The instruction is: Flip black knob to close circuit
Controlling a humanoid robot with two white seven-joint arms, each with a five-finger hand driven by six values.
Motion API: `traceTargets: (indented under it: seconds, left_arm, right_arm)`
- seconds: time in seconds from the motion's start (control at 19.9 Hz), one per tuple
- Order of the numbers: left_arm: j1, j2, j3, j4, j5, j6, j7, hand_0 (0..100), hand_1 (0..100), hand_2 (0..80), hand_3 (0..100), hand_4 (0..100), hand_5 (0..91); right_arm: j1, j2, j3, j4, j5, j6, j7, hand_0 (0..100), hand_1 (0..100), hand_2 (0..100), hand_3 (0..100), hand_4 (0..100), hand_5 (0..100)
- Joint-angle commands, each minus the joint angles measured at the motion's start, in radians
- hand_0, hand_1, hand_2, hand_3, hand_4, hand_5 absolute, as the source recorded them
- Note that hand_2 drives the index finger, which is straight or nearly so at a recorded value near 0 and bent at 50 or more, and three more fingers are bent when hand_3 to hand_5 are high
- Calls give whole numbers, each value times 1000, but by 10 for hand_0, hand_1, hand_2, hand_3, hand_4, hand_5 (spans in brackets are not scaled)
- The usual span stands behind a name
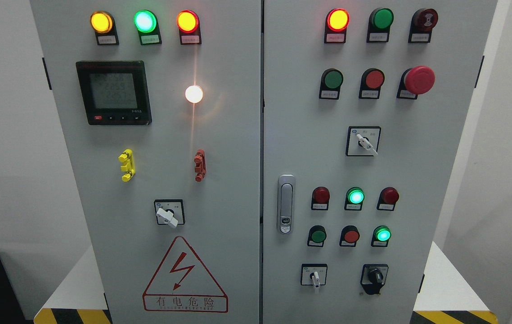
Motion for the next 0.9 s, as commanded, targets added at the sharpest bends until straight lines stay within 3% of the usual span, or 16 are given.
traceTargets:
  seconds: [0.0,0.25,0.35,0.55,0.85]
  left_arm:
    - [0,0,0,0,0,0,1,120,556,0,0,0,0]
    - [0,0,0,0,0,0,1,120,556,0,0,0,0]
    - [0,0,0,0,0,0,1,120,556,0,0,0,0]
    - [0,0,0,0,0,0,1,120,556,0,0,0,0]
    - [0,0,0,0,0,0,1,120,556,0,0,0,0]
  right_arm:
    - [-37,2,45,-293,64,47,6,0,127,850,979,824,751]
    - [-81,12,60,-339,113,97,14,0,132,856,983,827,753]
    - [-86,12,86,-379,133,133,53,0,135,856,986,827,753]
    - [-101,10,125,-437,141,182,92,0,131,857,986,827,754]
    - [-156,12,133,-456,163,216,115,0,130,857,986,827,753]
